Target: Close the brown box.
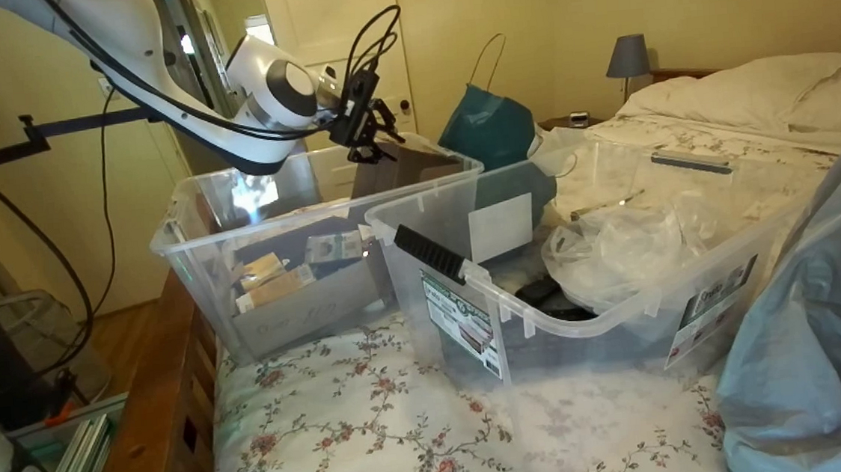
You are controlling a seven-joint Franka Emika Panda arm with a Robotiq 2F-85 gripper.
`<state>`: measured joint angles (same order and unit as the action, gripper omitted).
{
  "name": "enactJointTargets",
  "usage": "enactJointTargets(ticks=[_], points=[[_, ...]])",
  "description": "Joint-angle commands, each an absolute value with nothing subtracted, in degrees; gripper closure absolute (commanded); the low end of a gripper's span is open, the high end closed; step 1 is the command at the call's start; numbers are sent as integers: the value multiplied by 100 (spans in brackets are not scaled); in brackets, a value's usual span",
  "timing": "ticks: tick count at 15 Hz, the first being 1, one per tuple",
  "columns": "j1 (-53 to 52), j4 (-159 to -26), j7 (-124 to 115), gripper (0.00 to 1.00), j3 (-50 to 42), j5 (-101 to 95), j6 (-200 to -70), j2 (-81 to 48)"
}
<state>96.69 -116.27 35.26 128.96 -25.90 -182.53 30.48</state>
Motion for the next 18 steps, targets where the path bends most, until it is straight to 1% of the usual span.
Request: enactJointTargets(ticks=[1, 2, 3, 5, 6, 8, 9, 11, 14, 15, 18], points=[[9896, -11284, 3574, 87, 12980, -2563, -18146, 3234], [9720, -11540, 3544, 93, 12882, -2555, -18251, 3138], [9732, -11530, 3544, 76, 12874, -2555, -18251, 3140], [9724, -11532, 3543, 89, 12867, -2557, -18256, 3132], [9717, -11532, 3542, 92, 12866, -2557, -18257, 3130], [9711, -11532, 3540, 93, 12866, -2557, -18257, 3130], [9712, -11532, 3540, 98, 12866, -2557, -18257, 3130], [9561, -11407, 3438, 100, 12662, -2531, -18391, 3117], [9010, -11137, 3065, 99, 11823, -2505, -18601, 3180], [8720, -11011, 2855, 99, 11392, -2460, -18632, 3295], [8076, -10744, 2360, 99, 10474, -2351, -18562, 3580]])
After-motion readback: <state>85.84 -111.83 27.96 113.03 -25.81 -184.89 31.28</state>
